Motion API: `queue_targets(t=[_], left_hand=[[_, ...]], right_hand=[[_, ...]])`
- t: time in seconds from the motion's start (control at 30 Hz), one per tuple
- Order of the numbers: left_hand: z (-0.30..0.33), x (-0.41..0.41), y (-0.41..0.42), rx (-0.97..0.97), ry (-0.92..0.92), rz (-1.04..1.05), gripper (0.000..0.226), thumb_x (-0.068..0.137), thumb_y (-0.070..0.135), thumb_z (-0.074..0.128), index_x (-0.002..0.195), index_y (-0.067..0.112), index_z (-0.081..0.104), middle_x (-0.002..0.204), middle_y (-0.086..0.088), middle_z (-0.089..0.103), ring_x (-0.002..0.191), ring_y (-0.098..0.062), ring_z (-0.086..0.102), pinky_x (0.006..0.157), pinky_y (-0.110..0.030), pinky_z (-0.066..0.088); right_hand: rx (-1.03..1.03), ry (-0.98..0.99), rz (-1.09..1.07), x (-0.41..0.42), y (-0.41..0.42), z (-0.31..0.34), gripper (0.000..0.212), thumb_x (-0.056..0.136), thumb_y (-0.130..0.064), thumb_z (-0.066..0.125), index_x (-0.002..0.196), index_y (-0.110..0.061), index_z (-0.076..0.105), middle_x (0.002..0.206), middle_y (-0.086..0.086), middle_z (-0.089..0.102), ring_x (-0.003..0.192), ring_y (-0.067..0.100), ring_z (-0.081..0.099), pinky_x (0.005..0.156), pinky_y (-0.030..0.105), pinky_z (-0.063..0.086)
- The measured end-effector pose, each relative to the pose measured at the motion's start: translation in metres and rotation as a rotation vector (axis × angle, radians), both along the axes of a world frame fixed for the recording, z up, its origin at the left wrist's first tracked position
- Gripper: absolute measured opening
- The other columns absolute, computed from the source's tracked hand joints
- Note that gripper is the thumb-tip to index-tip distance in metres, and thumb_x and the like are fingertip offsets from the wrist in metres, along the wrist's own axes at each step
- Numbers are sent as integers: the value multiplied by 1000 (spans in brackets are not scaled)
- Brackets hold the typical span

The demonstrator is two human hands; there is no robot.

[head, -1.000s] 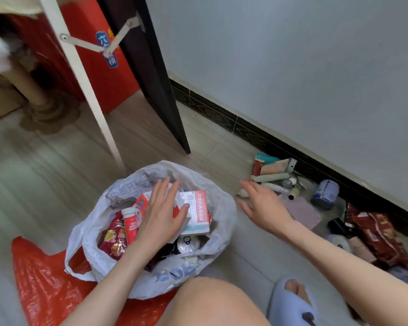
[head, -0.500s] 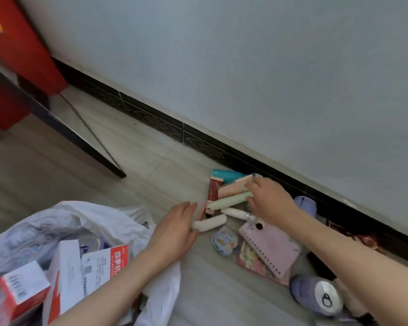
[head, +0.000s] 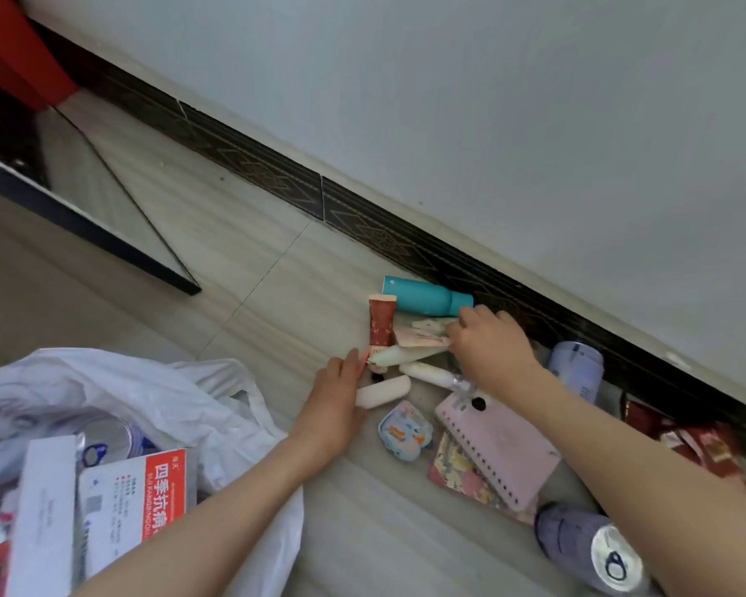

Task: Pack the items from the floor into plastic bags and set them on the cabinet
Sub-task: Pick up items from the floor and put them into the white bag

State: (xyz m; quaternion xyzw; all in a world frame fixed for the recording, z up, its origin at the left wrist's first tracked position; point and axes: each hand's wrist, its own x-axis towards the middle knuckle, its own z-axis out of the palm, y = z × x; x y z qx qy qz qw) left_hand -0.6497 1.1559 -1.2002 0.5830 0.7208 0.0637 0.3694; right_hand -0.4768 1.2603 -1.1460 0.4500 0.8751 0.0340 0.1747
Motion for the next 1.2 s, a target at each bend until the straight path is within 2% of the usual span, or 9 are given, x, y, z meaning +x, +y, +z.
queue_targets(t=[0.07,0.17,0.5,0.6,0.73,0.83,0.97,1.07,1.2], left_hand=[[0,-2,1,-31,-75,101,52,81,16,61,128,12,39,116,-11,47,110,-28,46,83,-28,35],[3,-6,0,-49,-129,150,42,77,18,65,116,9,54,110,-11,59,103,-26,54,81,-28,40],[52,-29,-13,140,-228,429,27,80,13,65,106,9,64,96,-4,64,91,-17,59,65,-12,31],[78,-44,-20,209,-343,519,28,79,15,67,107,14,63,95,-1,63,88,-15,59,75,-18,40],[119,-79,-41,335,-481,653,13,79,21,65,88,29,61,95,-2,68,87,-19,66,84,-38,52],[141,-116,-66,386,-400,708,12,87,16,58,98,21,60,95,-6,65,72,-18,65,66,-28,53],[150,-166,-108,399,-289,828,17,87,20,58,104,23,59,98,-8,65,81,-23,65,78,-39,54],[154,-191,-137,418,-269,946,18,89,16,56,107,17,57,96,-11,64,75,-15,61,65,-20,50],[153,-210,-164,354,-233,995,21,90,11,54,110,10,58,96,-12,60,65,-16,53,61,-22,44]], right_hand=[[37,46,-4,5,-3,0,34,37,-7,86,61,-7,63,64,10,58,59,28,58,47,30,43],[70,56,0,10,-6,4,38,31,-3,87,57,-6,59,58,10,56,51,27,55,44,28,40],[154,196,-16,8,-31,41,32,43,-7,86,59,-9,59,53,5,55,44,21,53,38,21,28],[158,307,-46,-6,-43,59,17,71,-10,75,70,-7,58,65,7,58,53,22,54,44,24,25],[-143,698,-364,-44,-66,91,18,96,-26,42,87,-16,52,81,-3,53,72,15,51,59,28,35],[-338,956,-496,-80,-88,107,16,95,-25,46,91,-15,58,81,-5,58,74,11,55,62,23,42],[-586,970,-518,-120,-124,104,16,92,-19,50,83,-11,61,76,3,63,73,18,59,65,28,46],[-710,940,-486,-142,-149,100,19,91,-17,52,74,-16,60,63,-5,57,58,8,49,54,18,38],[-861,845,-498,-159,-176,95,20,89,-17,51,86,-7,68,75,2,64,61,10,49,57,21,38]])
